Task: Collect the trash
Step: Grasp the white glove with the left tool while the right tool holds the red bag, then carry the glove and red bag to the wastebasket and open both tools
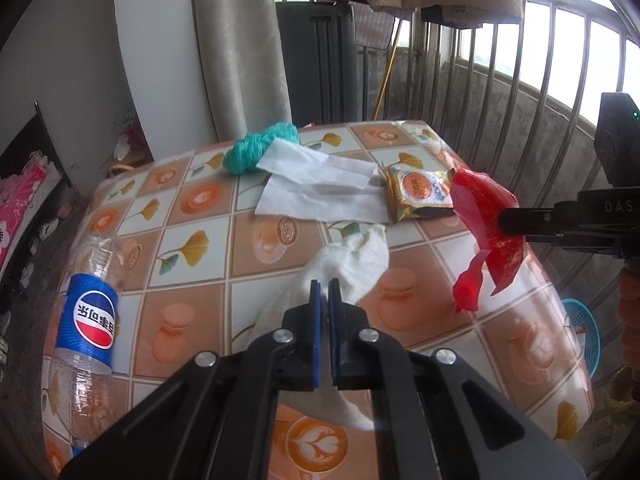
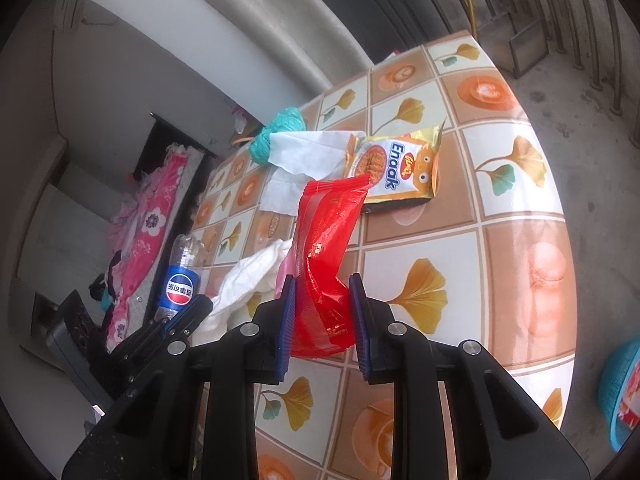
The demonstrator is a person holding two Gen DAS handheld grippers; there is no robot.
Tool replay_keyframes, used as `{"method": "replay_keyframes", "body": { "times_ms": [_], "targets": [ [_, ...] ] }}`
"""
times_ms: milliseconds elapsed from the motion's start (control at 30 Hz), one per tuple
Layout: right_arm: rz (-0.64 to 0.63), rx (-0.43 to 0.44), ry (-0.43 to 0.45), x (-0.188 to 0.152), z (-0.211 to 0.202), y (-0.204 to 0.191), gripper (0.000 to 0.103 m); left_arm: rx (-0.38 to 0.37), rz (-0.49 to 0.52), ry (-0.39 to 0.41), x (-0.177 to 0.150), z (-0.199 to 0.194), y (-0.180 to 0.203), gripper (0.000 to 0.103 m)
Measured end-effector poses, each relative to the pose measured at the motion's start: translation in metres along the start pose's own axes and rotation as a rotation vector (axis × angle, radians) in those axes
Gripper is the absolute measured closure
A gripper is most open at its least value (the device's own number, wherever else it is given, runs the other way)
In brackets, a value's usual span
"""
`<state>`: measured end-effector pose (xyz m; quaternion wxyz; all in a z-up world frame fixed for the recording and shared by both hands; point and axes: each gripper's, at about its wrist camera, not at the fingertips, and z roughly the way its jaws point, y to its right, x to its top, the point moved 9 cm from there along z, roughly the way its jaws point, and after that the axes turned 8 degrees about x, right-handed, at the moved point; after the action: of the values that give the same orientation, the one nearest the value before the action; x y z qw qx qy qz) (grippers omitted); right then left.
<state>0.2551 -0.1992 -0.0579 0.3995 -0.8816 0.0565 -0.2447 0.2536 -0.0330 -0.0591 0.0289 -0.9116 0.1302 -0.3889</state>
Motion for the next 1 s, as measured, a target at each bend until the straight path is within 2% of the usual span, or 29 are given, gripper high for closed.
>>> {"method": "replay_keyframes", "body": {
  "times_ms": [533, 1000],
  "targets": [
    [-0.036, 0.038, 0.065, -0.001, -0.04, -0.023, 0.079, 0.014, 0.024, 0.092, 0.012, -0.056, 0.016, 0.1],
    [-0.045, 0.062, 0.116, -0.002, -0.071, -0.022, 0.079, 0.018, 0.049, 0.16, 0.021, -0.094, 0.037, 0.1]
  ]
}}
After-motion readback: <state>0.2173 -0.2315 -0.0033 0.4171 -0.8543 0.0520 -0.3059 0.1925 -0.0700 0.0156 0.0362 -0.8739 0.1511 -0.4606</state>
